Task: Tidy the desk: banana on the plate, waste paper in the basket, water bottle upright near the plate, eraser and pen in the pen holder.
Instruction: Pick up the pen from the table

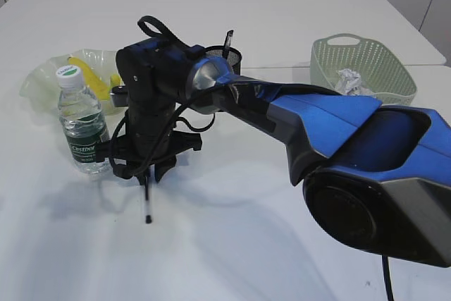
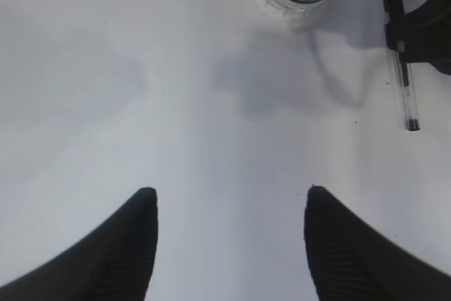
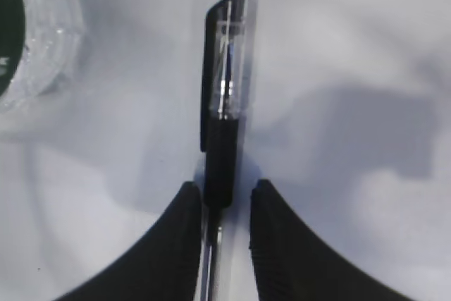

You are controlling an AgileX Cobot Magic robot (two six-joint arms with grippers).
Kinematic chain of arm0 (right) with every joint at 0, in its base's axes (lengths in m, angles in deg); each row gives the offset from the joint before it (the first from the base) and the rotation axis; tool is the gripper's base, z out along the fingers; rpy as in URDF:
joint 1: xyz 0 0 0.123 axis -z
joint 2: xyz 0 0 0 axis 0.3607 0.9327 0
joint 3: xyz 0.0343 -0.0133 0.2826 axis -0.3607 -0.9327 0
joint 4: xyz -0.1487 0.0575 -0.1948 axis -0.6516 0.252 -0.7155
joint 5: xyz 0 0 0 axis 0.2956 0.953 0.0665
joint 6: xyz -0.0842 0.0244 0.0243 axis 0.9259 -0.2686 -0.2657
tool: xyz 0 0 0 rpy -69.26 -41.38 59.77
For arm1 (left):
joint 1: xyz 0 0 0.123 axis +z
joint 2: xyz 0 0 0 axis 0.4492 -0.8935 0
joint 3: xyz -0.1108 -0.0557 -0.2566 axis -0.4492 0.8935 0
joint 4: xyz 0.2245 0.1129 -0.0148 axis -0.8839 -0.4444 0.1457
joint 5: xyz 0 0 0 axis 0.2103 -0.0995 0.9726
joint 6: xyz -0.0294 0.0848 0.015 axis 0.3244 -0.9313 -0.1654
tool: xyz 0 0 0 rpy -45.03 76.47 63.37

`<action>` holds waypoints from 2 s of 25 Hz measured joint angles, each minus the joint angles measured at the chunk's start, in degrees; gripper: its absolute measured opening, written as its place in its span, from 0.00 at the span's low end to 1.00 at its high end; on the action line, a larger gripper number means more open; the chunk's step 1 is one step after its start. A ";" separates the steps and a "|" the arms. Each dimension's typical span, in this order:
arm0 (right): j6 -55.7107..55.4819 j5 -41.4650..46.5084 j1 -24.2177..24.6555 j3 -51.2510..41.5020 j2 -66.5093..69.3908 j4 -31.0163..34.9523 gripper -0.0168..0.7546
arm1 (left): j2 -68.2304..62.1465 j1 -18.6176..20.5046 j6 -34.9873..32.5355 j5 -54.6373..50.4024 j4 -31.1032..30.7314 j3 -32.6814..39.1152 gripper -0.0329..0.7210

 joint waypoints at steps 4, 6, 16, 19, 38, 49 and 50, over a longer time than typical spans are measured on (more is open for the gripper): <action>-0.30 0.00 0.00 0.00 0.00 -0.22 0.20 | 0.00 0.00 0.00 0.00 0.00 0.00 0.65; -0.59 0.00 0.00 0.00 0.00 -0.22 0.19 | 0.00 0.00 0.00 0.00 0.00 0.00 0.65; -2.60 -0.20 0.00 0.00 0.04 -0.22 0.08 | 0.00 0.00 0.00 0.00 0.00 0.00 0.65; -2.60 -0.20 0.00 0.00 0.04 -0.22 0.08 | 0.00 0.00 0.00 0.00 -0.04 0.00 0.65; 0.39 -0.20 0.00 0.08 -1.79 -0.95 0.08 | 0.00 0.00 0.00 -0.19 -0.46 0.00 0.65; 4.12 0.07 0.21 0.08 -5.84 -0.73 0.08 | 0.00 0.00 0.00 -0.19 -1.10 0.00 0.65; 4.52 0.11 0.35 -0.04 -6.28 -0.62 0.08 | 0.00 0.00 0.00 -0.19 -1.20 0.00 0.65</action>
